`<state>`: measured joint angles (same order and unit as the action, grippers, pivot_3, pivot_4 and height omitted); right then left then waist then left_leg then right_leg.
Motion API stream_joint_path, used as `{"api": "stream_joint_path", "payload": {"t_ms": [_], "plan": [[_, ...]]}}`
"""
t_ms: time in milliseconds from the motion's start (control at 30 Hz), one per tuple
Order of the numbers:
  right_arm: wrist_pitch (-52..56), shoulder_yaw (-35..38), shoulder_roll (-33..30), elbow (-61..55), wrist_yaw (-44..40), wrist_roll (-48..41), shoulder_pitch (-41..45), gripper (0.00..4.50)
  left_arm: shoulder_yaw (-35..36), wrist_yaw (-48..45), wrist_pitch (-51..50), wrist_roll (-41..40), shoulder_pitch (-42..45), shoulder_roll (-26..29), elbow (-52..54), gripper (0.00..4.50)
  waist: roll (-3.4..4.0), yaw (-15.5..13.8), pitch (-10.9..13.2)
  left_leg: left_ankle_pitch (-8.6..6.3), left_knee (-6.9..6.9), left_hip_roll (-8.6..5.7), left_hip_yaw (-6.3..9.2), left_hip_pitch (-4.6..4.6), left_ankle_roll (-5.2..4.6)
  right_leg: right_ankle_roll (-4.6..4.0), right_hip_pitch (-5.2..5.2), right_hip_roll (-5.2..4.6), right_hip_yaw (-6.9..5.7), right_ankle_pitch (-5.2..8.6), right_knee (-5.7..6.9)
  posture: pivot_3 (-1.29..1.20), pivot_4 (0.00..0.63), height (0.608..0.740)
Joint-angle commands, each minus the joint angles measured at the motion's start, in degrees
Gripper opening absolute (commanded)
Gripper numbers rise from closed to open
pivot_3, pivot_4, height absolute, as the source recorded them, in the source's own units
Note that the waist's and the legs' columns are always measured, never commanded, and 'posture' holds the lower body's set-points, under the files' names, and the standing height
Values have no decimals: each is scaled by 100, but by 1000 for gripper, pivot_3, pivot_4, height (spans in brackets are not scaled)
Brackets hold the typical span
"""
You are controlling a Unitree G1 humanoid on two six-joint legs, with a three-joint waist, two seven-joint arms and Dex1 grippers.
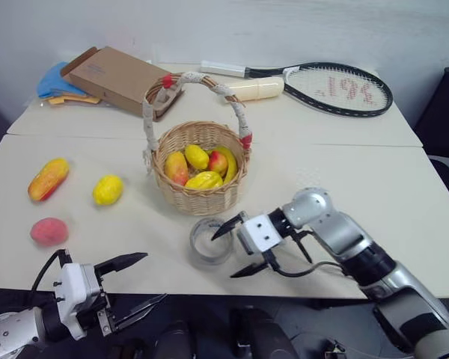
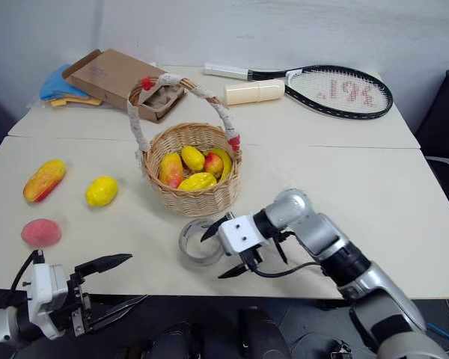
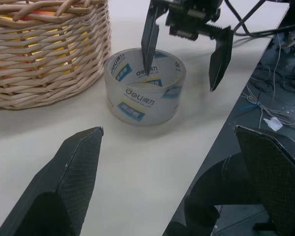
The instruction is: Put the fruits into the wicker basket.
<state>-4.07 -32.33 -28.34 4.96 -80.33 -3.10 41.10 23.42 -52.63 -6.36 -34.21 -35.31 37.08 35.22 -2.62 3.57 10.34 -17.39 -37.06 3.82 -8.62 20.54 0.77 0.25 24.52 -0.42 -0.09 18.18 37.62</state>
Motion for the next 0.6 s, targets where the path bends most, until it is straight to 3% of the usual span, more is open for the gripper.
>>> {"api": "stream_joint_path", "payload": {"t_ms": [33, 200, 267, 333, 500, 600], "plan": [[-116, -101, 89, 82, -123, 146, 106, 3520, -56, -32, 35, 47, 33, -29, 42, 4500, 0, -2, 0, -1, -1, -1, 0, -1, -2, 0, 0, -2, 0, 0, 3, 0, 150, 740], [-105, 23, -136, -180, -299, 46, -104, 1776, -287, -38, -137, 5, 400, 79, 78, 4500, 0, -41, 0, -1, -3, -3, 6, -6, -4, -2, -4, -5, -6, -1, 14, 0, 150, 740], [-100, 270, -335, -395, -360, -213, -267, 1211, -457, -30, -275, -38, 622, 133, 147, 4500, 0, -48, 0, -1, -4, -4, 7, -6, -5, -2, -5, -6, -7, -2, 16, 0, 150, 740], [-10, 616, -609, -786, -596, -823, -536, 375, -674, -57, -470, -139, 848, 203, 233, 4500, 1, -48, 0, -1, -3, -5, 9, -6, -5, 1, -7, -7, -8, -4, 15, 0, 150, 740], [1437, 2059, -2025, -2076, -583, -2274, -1588, 221, -1479, 80, -1037, -375, 1939, 286, 564, 4500, 22, -151, 13, -7, -3, -7, 18, 0, -11, 6, -10, -9, -13, -6, 10, 0, 150, 740], [2175, 3032, -2814, -1900, -283, -2562, -2017, 221, -1976, 104, -1072, -203, 2631, 112, 445, 4500, 25, -156, 15, -7, -6, -10, 19, -4, -12, 12, -15, -7, -9, -9, 9, 0, 150, 740]]}}
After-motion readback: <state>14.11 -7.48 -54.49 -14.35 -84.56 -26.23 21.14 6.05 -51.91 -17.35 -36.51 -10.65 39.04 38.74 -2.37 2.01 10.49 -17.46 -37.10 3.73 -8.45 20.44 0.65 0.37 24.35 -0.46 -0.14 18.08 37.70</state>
